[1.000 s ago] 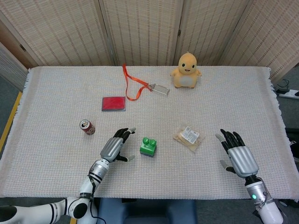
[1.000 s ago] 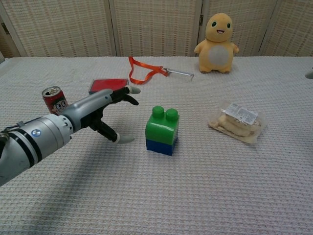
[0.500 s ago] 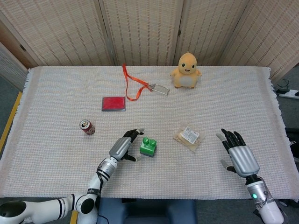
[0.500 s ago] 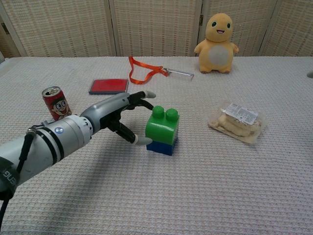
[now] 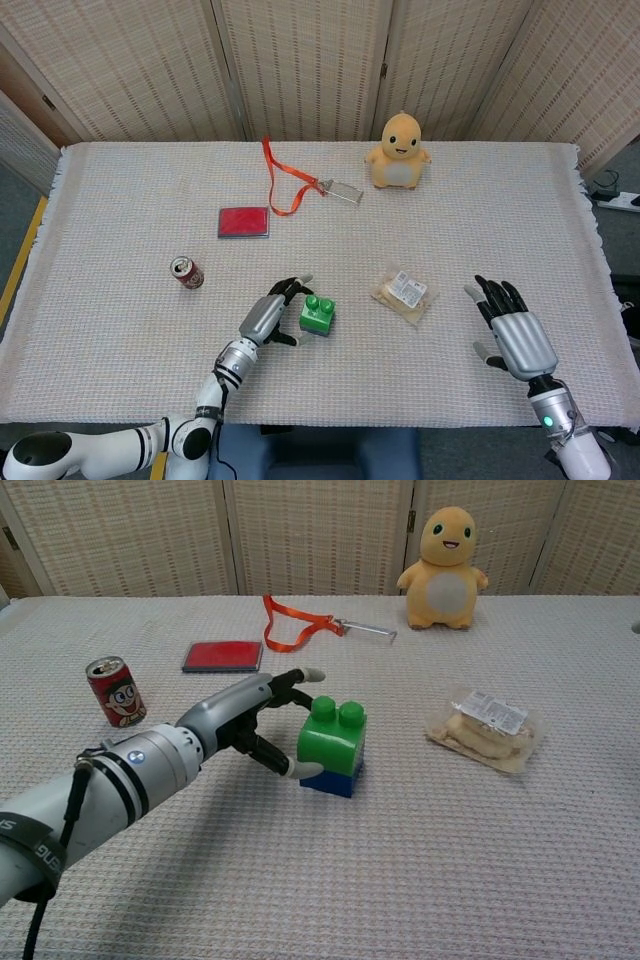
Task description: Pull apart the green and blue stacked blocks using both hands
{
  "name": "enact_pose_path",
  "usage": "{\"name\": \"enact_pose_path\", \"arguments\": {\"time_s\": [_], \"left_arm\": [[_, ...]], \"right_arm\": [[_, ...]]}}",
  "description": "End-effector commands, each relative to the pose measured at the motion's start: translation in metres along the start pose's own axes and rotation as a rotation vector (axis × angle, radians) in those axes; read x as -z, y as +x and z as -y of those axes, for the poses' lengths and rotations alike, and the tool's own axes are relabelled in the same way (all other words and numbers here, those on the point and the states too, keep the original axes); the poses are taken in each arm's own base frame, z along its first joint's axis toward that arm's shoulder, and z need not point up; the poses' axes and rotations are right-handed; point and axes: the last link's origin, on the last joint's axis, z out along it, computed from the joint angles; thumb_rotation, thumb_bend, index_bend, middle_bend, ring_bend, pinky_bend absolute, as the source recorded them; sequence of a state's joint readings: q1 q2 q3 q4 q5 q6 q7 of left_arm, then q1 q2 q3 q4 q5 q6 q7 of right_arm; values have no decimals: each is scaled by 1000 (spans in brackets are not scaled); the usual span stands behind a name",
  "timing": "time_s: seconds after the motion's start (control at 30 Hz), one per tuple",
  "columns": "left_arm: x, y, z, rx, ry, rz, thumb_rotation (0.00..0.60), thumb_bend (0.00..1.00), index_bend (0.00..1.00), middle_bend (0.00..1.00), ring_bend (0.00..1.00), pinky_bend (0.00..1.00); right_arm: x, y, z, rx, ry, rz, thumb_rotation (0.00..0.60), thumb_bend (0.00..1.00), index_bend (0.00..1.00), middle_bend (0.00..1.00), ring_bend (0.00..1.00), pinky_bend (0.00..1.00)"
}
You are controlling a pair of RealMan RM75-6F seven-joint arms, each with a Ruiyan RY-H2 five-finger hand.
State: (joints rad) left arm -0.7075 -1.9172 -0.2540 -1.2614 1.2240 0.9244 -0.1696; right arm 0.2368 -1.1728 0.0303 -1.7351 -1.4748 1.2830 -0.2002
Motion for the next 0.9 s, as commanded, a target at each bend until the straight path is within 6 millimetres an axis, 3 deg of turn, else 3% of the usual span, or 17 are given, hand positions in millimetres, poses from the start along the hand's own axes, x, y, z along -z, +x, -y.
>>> {"name": "enact_pose_path", "arguments": {"time_s": [0.03,0.5,0.9], "left_arm": [[-2,-5,1,-7,-4,-2,600,255,74,281,0,0],[-5,-8,5,23,-15,-40,600,258,157,406,25,0],[-1,-7,8,77,-39,-100,600,261,275,587,110,0]], "right_arm": [[0,0,0,-1,0,1,600,361,0,0,0,0],[-1,0,0,-1,1,6,600,362,0,0,0,0],[-2,-1,0,1,4,14,600,362,0,0,0,0]]}}
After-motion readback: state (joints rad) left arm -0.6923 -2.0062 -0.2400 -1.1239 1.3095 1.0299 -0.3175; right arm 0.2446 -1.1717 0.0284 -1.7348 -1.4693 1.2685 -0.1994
